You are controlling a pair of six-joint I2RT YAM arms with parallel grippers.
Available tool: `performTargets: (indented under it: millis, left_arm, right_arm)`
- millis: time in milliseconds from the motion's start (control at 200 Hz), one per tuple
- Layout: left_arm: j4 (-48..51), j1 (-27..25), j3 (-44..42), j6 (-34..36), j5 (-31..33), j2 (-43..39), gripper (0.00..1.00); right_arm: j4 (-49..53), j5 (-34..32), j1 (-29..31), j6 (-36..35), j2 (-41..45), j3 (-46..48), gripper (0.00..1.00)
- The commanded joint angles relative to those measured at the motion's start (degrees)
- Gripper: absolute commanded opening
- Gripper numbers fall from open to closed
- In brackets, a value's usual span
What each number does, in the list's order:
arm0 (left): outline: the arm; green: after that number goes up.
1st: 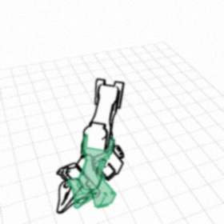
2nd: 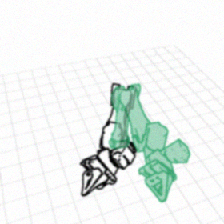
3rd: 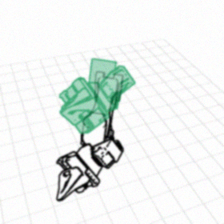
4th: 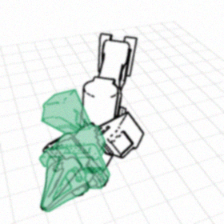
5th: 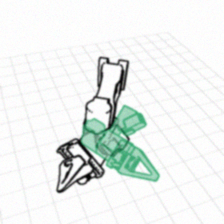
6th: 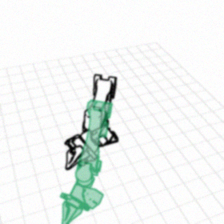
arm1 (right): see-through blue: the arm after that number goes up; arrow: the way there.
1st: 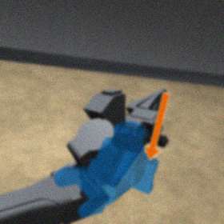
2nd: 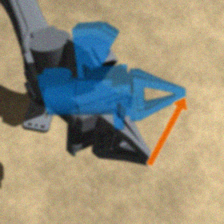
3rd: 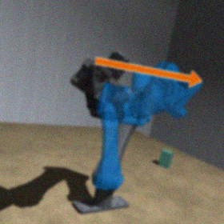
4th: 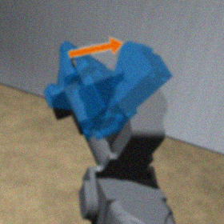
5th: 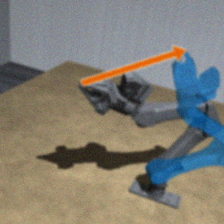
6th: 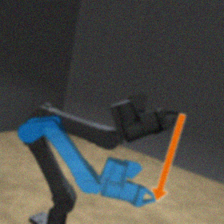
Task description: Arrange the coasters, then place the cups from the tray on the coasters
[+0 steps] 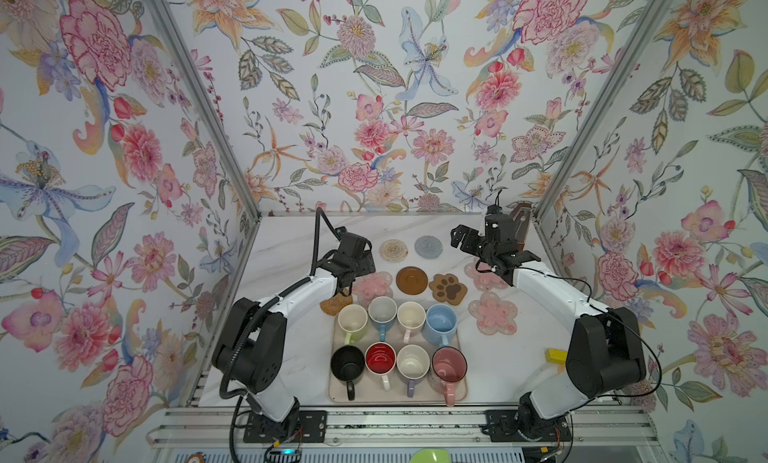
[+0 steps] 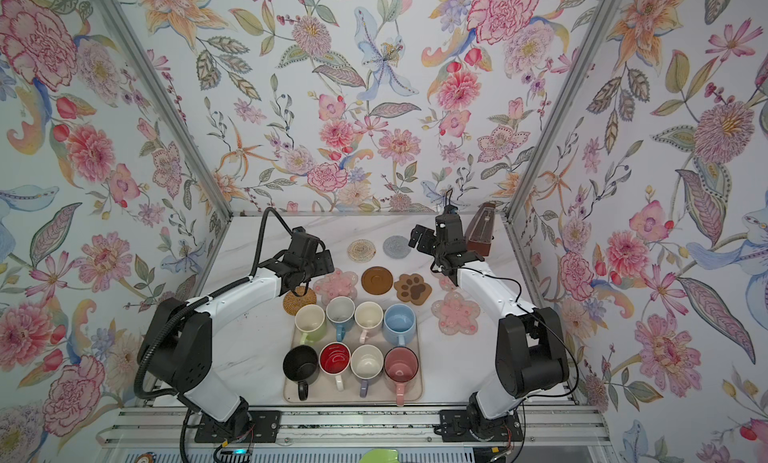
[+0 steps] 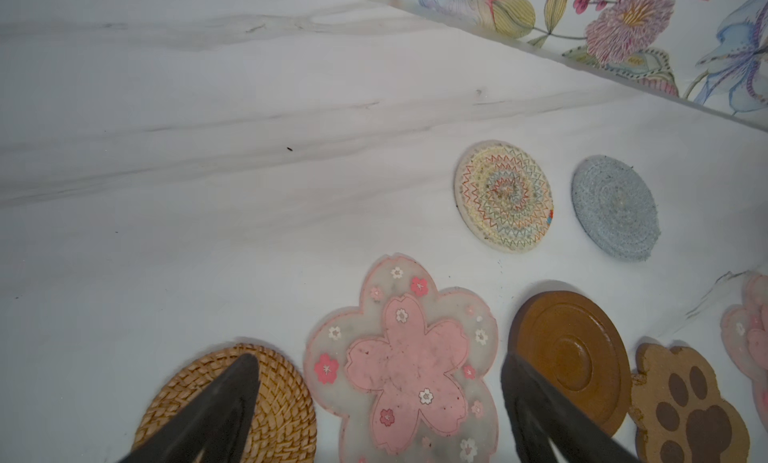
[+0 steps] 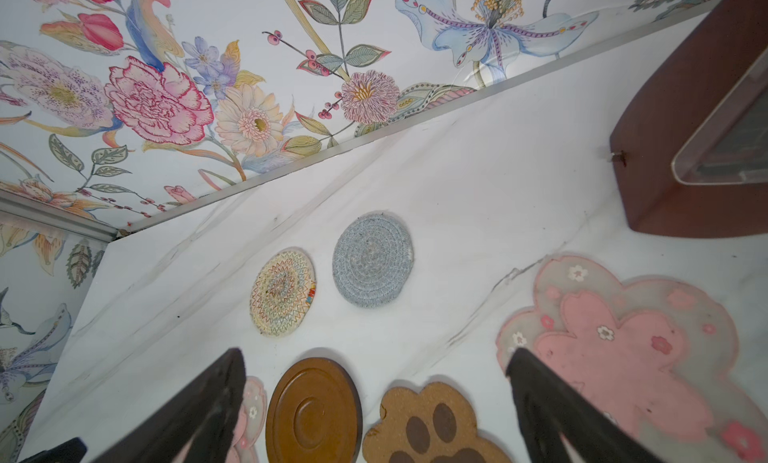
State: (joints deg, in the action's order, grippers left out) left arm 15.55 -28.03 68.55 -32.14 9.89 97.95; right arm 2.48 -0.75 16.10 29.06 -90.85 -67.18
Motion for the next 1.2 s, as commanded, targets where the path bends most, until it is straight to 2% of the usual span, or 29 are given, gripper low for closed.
performTargets:
  millis: [0,430,1006,1196]
  left_arm:
    - [10.18,-1.53,5.09,4.06,2.31,5.0,0.93]
    - [18.01,-2.88,15.08,5.58,2.73,16.13,0.94]
    - [22.9,-2.67,21.96,7.28,7.64,24.2,0.97]
    - [22.35,-1.22,23.43,7.44,7.25,26.13,0.98]
  right_arm:
    - [-0.83,0.76,-0.01,0.67,0.61,-1.84,0.99]
    - [-0.02,0.66,-1.41,0.31,2.47,0.44,0.99]
    - [1.16,0.76,-2.27,0.33,3.42,0.54,0.99]
    - [1.38,0.75,-2.51,0.38,3.82,0.66,0.99]
